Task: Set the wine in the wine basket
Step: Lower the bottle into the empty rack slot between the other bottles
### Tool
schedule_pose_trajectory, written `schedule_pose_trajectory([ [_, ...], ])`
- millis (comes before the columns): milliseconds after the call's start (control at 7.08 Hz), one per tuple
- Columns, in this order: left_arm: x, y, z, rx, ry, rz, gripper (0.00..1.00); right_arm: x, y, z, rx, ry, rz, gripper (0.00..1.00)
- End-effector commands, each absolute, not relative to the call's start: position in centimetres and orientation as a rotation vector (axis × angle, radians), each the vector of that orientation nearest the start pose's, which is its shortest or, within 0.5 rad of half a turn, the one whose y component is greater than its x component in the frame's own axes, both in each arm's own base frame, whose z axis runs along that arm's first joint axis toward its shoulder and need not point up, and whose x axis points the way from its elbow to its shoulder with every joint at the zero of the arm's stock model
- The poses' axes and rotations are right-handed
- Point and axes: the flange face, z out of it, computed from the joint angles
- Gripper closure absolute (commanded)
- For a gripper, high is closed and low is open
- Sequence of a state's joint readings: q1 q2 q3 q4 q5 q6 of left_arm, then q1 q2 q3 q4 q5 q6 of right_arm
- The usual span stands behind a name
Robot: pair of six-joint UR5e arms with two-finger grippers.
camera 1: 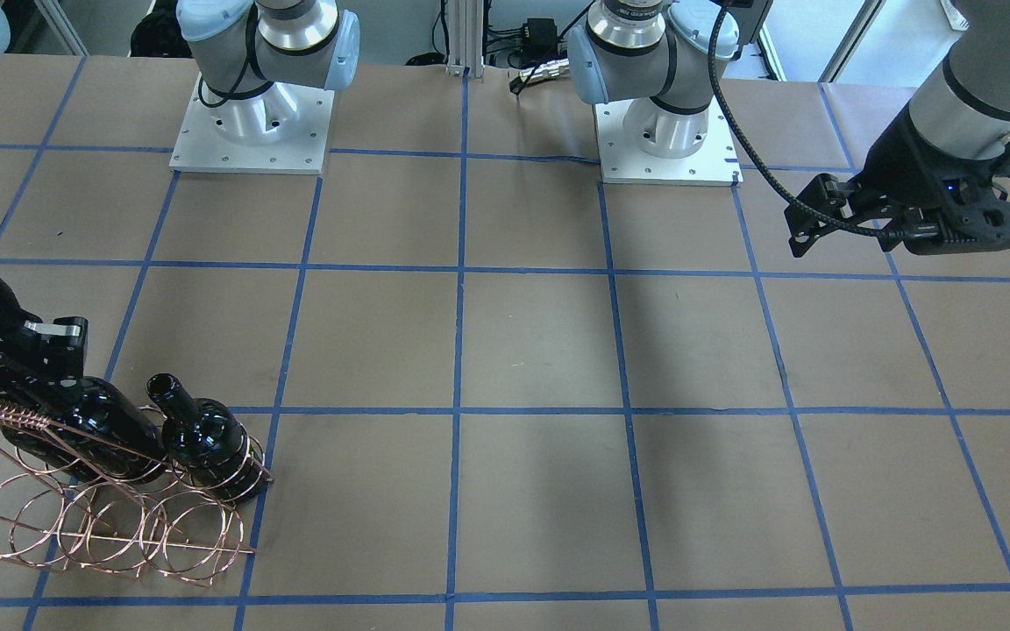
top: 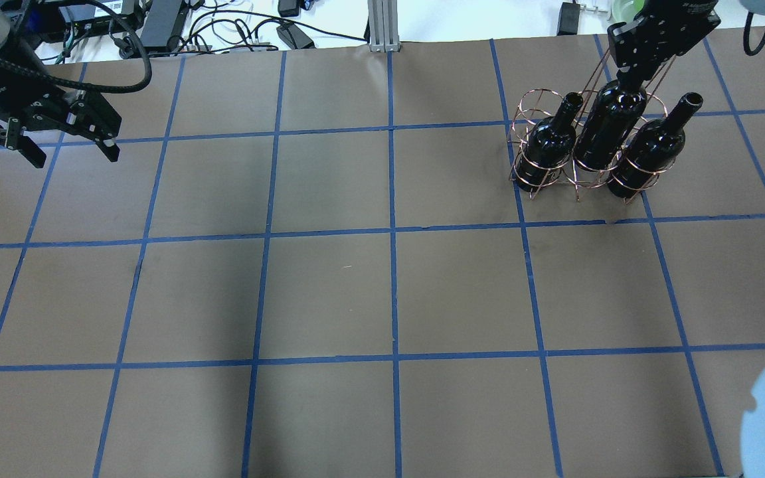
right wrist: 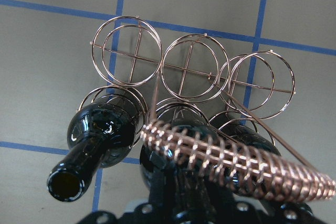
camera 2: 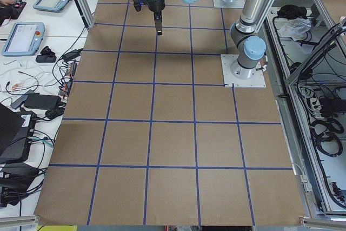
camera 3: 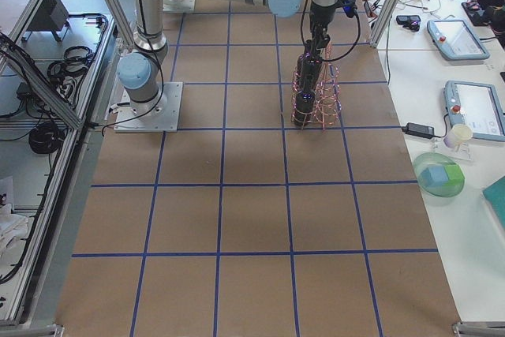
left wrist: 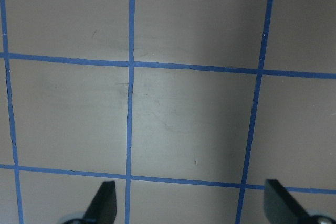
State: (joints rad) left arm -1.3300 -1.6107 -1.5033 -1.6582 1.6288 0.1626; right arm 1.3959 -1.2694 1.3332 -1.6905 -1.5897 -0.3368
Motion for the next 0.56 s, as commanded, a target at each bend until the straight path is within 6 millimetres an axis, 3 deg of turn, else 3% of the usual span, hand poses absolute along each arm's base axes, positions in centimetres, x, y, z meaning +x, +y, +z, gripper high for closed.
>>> schedule_pose_trajectory([
  [0, -0.7, -51.6, 49.7, -0.124, 3.096, 0.093, 0.0, 2.0, -63.7, 42.7, -0.293, 3.157, -0.048, 0.8],
  [282, -2.4, -51.1, 50.7, -0.137, 3.107, 0.057, 0.0, 0.9, -63.4, 41.5, -0.293, 3.152, -0.019, 0.68],
  [424, -3.0, -50.6, 51.5, -0.183, 3.139, 0.021, 0.0, 0.9, -63.3, 41.4, -0.279, 3.151, -0.013, 0.3],
])
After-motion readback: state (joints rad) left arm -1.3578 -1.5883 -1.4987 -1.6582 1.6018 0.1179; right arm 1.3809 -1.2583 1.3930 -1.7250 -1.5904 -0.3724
